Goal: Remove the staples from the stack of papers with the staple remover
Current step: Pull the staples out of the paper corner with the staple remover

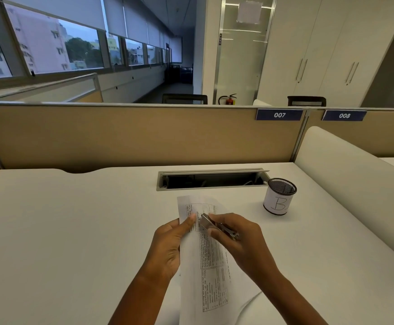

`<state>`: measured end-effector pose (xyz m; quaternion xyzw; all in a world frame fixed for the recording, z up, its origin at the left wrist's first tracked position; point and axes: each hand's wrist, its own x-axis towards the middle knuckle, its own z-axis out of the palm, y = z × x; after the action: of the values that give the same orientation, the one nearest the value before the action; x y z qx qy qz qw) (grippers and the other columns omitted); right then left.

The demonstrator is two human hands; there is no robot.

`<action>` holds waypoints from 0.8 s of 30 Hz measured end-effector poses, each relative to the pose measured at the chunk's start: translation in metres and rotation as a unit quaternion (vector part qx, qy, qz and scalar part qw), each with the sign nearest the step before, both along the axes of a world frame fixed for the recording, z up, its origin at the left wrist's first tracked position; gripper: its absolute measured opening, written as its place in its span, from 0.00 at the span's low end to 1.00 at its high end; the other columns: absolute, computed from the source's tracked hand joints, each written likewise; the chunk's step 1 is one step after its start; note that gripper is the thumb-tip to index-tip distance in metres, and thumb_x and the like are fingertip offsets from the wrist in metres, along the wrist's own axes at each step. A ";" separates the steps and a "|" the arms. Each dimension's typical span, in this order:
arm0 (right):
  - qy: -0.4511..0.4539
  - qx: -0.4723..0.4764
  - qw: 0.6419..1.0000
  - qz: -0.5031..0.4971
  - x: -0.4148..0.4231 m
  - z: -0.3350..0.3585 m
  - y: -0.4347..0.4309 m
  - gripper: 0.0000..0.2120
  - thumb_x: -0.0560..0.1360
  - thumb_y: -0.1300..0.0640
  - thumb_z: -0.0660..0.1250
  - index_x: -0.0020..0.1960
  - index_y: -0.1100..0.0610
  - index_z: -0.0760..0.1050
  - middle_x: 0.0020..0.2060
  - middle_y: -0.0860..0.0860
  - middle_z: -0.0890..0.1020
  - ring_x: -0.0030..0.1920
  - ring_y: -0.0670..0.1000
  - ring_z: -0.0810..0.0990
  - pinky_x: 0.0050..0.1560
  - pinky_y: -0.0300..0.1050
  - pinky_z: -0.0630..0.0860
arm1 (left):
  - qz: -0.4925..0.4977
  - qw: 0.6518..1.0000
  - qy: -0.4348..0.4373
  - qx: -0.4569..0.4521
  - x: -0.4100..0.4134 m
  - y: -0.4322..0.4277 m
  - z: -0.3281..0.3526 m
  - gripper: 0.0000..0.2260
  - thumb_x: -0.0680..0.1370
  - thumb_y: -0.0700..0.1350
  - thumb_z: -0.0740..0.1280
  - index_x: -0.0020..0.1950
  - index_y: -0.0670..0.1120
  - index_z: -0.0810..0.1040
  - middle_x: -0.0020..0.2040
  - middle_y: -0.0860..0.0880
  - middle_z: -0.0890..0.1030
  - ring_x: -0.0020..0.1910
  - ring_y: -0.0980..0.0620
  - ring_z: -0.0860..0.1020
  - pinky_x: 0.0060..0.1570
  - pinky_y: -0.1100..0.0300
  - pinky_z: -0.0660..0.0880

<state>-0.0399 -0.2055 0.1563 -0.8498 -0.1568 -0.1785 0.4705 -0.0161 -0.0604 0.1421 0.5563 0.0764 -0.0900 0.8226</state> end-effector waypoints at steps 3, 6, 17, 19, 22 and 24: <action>0.006 -0.005 1.000 -0.011 0.001 0.001 0.001 0.14 0.71 0.56 0.68 0.57 0.57 0.77 0.48 0.46 0.80 0.46 0.38 0.77 0.46 0.23 0.72 | 0.011 1.000 -0.020 0.021 -0.001 -0.003 0.001 0.04 0.71 0.45 0.67 0.43 0.46 0.80 0.42 0.43 0.84 0.38 0.42 0.81 0.32 0.54 0.80; 0.007 -0.013 1.000 -0.021 0.002 0.002 0.001 0.14 0.72 0.56 0.68 0.57 0.57 0.77 0.51 0.49 0.82 0.47 0.42 0.77 0.46 0.23 0.72 | 0.022 0.998 -0.039 0.037 -0.004 -0.004 0.004 0.03 0.71 0.44 0.67 0.42 0.48 0.80 0.41 0.45 0.84 0.38 0.43 0.82 0.31 0.56 0.80; -0.001 -0.020 1.000 -0.024 0.004 0.004 0.008 0.14 0.72 0.56 0.68 0.57 0.56 0.77 0.52 0.51 0.82 0.45 0.41 0.76 0.44 0.24 0.72 | 0.090 0.982 -0.110 0.127 -0.014 -0.011 0.011 0.05 0.73 0.43 0.66 0.39 0.53 0.77 0.39 0.48 0.81 0.38 0.43 0.80 0.35 0.56 0.78; -0.004 -0.027 0.999 -0.022 0.004 0.003 0.008 0.14 0.72 0.56 0.68 0.58 0.56 0.77 0.52 0.51 0.82 0.46 0.41 0.76 0.44 0.24 0.72 | 0.096 0.980 -0.116 0.130 -0.016 -0.013 0.011 0.06 0.73 0.43 0.65 0.38 0.53 0.77 0.38 0.49 0.81 0.37 0.44 0.80 0.35 0.56 0.78; -0.011 -0.033 0.999 -0.022 0.004 0.003 0.008 0.14 0.72 0.56 0.67 0.58 0.56 0.77 0.52 0.51 0.82 0.47 0.41 0.76 0.45 0.22 0.70 | 0.107 0.978 -0.114 0.139 -0.018 -0.015 0.011 0.08 0.74 0.42 0.65 0.37 0.53 0.77 0.37 0.50 0.81 0.36 0.46 0.79 0.34 0.57 0.77; -0.010 -0.037 0.999 -0.022 0.004 0.004 0.008 0.15 0.73 0.56 0.67 0.59 0.57 0.76 0.54 0.52 0.82 0.48 0.41 0.75 0.45 0.22 0.70 | 0.109 0.978 -0.104 0.143 -0.016 -0.015 0.012 0.09 0.75 0.41 0.63 0.36 0.51 0.76 0.36 0.50 0.80 0.36 0.45 0.79 0.35 0.57 0.77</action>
<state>-0.0355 -0.1973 0.1604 -0.8681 -0.1495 -0.1914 0.4328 -0.0324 -0.0750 0.1545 0.6626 0.0626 0.0704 0.7430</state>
